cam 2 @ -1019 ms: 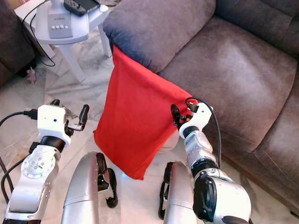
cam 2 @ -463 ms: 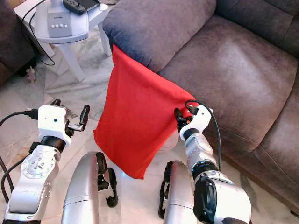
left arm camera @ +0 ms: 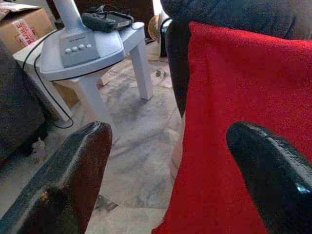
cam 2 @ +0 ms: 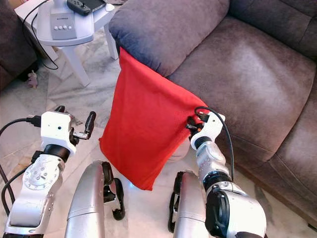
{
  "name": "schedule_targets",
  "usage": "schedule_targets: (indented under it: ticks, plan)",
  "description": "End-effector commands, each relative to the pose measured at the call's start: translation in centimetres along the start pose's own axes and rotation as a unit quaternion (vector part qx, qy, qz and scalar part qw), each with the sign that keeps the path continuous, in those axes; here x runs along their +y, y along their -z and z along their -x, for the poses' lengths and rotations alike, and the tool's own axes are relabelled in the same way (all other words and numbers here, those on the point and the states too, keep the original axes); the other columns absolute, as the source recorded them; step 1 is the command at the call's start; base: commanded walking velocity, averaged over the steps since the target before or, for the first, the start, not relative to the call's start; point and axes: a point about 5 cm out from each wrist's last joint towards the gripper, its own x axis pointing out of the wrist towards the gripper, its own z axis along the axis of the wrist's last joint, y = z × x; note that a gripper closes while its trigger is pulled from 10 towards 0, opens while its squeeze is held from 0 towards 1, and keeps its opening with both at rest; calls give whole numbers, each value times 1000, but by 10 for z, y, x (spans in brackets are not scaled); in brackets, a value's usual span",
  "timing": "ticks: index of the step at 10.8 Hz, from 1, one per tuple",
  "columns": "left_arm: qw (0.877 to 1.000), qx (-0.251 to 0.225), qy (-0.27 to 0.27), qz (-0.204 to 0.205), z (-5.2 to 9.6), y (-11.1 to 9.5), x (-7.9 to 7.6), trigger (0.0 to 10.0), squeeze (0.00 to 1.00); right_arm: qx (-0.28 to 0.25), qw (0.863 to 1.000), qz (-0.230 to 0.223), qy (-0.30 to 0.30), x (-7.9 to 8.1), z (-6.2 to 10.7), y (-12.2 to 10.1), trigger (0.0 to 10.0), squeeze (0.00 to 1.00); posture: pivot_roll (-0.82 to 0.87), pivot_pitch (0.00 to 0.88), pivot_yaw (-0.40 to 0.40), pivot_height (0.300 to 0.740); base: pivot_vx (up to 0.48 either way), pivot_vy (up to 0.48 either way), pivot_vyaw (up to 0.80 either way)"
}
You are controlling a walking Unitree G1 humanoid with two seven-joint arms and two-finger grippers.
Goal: Move the pillow to the sofa from floor
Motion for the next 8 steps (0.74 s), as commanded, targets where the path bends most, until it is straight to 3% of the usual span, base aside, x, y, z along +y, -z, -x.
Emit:
schedule_targets:
  ticks: [1, 6, 7, 8]
  plan:
    - [1000, 12, 6, -4, 3, 5, -4, 10000, 0, 20, 1000, 6, 20, -11, 6, 11, 0, 0, 203, 372, -92, 592, 0, 0, 0]
    - [1000, 9, 5, 1, -6, 9, -8, 10000, 0, -3, 999, 37, 12, -9, 3, -3, 0, 0, 175, 318, -94, 592, 0, 0, 0]
    - [1000, 4, 5, 4, -12, 9, -10, 10000, 0, -15, 998, 61, 10, -10, 2, -11, 10000, 0, 164, 287, -95, 592, 0, 0, 0]
    - [1000, -8, 1, 5, -20, 5, -8, 10000, 0, -53, 995, 83, -17, -8, 1, -26, 10000, 0, 159, 264, -93, 592, 0, 0, 0]
